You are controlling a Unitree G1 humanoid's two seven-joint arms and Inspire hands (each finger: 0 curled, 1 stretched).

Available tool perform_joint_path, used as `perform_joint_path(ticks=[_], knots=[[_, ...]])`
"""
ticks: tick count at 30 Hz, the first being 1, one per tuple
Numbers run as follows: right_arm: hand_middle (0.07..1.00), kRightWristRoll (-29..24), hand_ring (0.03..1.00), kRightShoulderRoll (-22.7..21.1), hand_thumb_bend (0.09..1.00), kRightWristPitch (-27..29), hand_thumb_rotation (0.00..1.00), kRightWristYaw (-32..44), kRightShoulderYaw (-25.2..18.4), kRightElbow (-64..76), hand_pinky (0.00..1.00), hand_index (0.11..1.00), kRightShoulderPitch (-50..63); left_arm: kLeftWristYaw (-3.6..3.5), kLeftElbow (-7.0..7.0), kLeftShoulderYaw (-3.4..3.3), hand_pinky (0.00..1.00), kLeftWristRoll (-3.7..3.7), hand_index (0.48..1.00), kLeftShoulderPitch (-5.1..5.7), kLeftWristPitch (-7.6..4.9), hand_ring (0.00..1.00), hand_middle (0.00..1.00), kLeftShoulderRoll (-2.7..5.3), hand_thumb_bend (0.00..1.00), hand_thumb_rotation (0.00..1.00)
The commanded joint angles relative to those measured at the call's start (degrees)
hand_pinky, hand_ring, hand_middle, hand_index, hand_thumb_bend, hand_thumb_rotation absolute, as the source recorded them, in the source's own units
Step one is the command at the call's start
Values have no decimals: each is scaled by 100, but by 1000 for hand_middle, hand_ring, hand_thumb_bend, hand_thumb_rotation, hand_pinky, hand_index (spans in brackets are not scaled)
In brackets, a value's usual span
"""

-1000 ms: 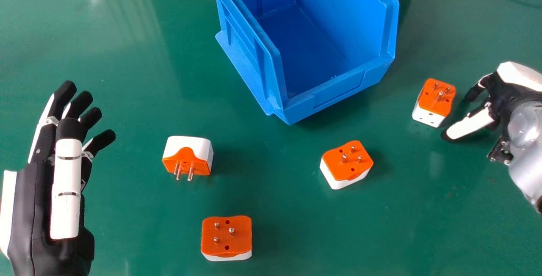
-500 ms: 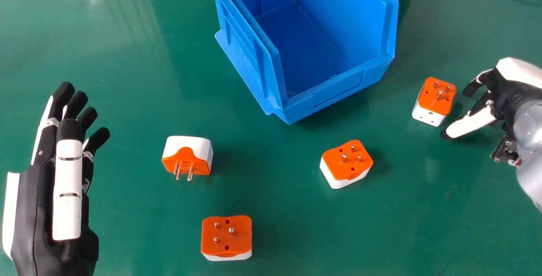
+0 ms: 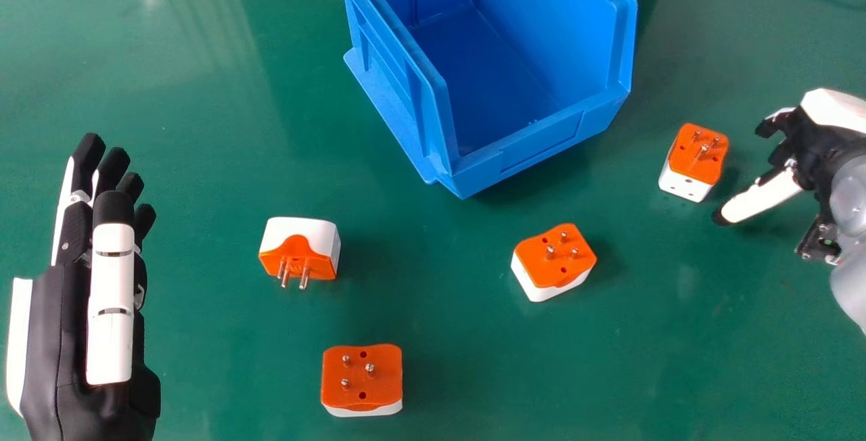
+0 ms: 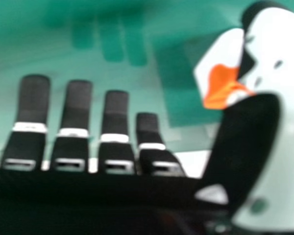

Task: Pick all objects and put in blue box

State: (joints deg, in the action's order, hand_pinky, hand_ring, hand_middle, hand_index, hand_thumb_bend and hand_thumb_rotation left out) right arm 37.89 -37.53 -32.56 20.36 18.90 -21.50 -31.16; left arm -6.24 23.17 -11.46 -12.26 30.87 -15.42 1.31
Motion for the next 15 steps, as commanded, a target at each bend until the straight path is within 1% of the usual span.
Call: perform_joint_path(ticks=[1, 2, 4, 5, 6, 9, 11, 13, 15], knots=[[863, 196, 810, -217, 639, 7, 283, 65, 31, 222, 691, 895, -131, 10, 98, 14, 974, 34, 968, 29, -83, 969, 973, -9, 458, 843], [863, 252, 810, -230, 639, 15, 283, 109, 62, 231, 691, 895, -156, 10, 81, 12, 974, 48, 968, 21, -86, 969, 973, -17, 458, 843], [896, 306, 849, -252, 630, 64, 304, 124, 65, 263, 743, 910, -170, 17, 63, 3, 984, 68, 974, 15, -102, 975, 978, -16, 458, 855], [896, 324, 849, -257, 630, 85, 304, 104, 66, 261, 743, 910, -182, 11, 53, -3, 984, 73, 974, 14, -117, 975, 978, -19, 458, 855], [910, 336, 864, -254, 626, 101, 313, 60, 59, 245, 765, 917, -195, 11, 43, -2, 987, 75, 975, 7, -121, 976, 978, -16, 457, 862], [925, 314, 882, -236, 624, 101, 325, 12, -3, 236, 786, 929, -214, 12, 48, 11, 990, 62, 974, 6, -100, 975, 977, -4, 460, 869], [945, 337, 906, -261, 620, 215, 329, -60, -12, 232, 818, 941, -190, 24, 71, 16, 994, 91, 974, 25, -52, 977, 979, -14, 465, 872], [950, 414, 913, -291, 623, 284, 333, -76, 26, 247, 829, 942, -172, 41, 90, 20, 995, 127, 974, 38, -31, 978, 980, -15, 470, 875], [958, 445, 926, -276, 628, 305, 348, -93, 12, 264, 845, 944, -155, 51, 82, 17, 997, 158, 977, 36, -42, 982, 983, -15, 476, 884]])
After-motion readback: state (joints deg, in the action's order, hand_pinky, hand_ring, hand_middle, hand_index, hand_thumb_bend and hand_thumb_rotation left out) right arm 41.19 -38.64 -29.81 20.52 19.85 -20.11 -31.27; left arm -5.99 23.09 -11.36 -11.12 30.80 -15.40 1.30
